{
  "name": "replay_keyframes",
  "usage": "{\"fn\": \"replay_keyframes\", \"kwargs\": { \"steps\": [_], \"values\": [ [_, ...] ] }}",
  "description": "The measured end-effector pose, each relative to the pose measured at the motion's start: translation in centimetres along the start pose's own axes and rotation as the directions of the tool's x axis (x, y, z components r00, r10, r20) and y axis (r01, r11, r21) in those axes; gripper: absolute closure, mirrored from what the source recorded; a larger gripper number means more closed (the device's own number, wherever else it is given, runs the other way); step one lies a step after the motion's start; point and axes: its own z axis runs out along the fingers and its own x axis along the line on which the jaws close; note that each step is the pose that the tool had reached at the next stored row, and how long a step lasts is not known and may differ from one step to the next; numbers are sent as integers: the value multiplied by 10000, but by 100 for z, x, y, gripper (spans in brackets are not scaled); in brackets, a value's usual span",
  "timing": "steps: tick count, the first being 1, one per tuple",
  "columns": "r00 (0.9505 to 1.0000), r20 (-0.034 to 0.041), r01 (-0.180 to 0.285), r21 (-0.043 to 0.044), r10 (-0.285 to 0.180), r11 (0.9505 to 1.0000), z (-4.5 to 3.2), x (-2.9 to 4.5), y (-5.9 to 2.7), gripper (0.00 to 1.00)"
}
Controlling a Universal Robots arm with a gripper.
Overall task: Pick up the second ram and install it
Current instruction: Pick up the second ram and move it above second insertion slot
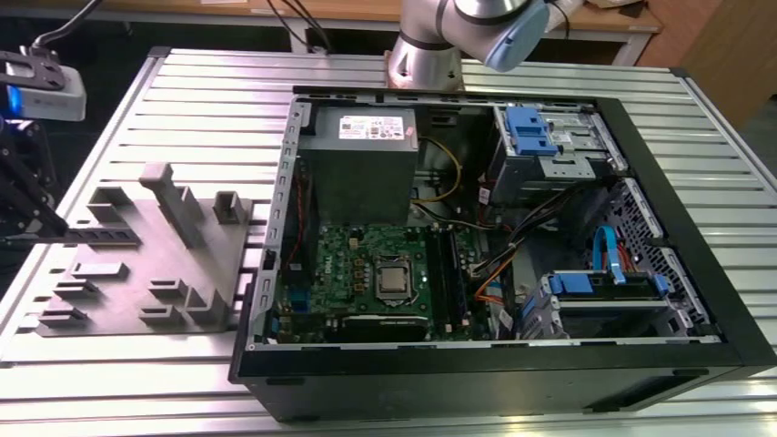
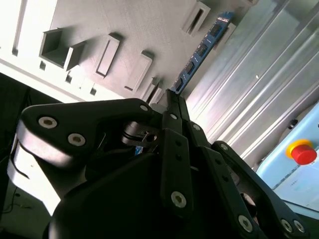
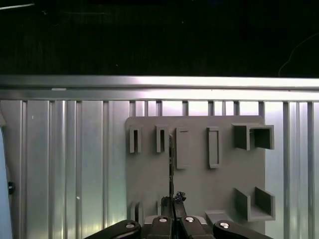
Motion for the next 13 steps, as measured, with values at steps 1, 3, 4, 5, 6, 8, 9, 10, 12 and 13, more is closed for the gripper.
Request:
{"fn": "replay_keyframes", "kwargs": {
  "steps": [1, 3, 4, 5, 6, 8, 9, 10, 12, 13],
  "values": [
    [10000, 1, 0, 0, 0, 10000, -18, -1, 0, 91],
    [10000, 4, 0, 0, 0, 10000, -53, -3, 0, 91],
    [10000, 5, 0, 0, 0, 10000, -67, -3, 0, 91],
    [10000, 4, 0, -1, 0, 10000, -84, -4, 0, 91],
    [10000, 5, 0, 1, 0, 10000, -98, -5, 0, 91],
    [10000, 6, 0, 1, 0, 10000, -131, -6, 0, 91],
    [10000, 5, 0, 0, 0, 10000, -150, -7, 0, 91],
    [10000, 5, -1, 0, 1, 10000, -171, -8, 0, 91],
    [10000, 6, 0, 0, 0, 10000, -220, -11, 0, 91],
    [10000, 5, -1, -1, 1, 10000, -244, -12, 0, 91]
  ]
}}
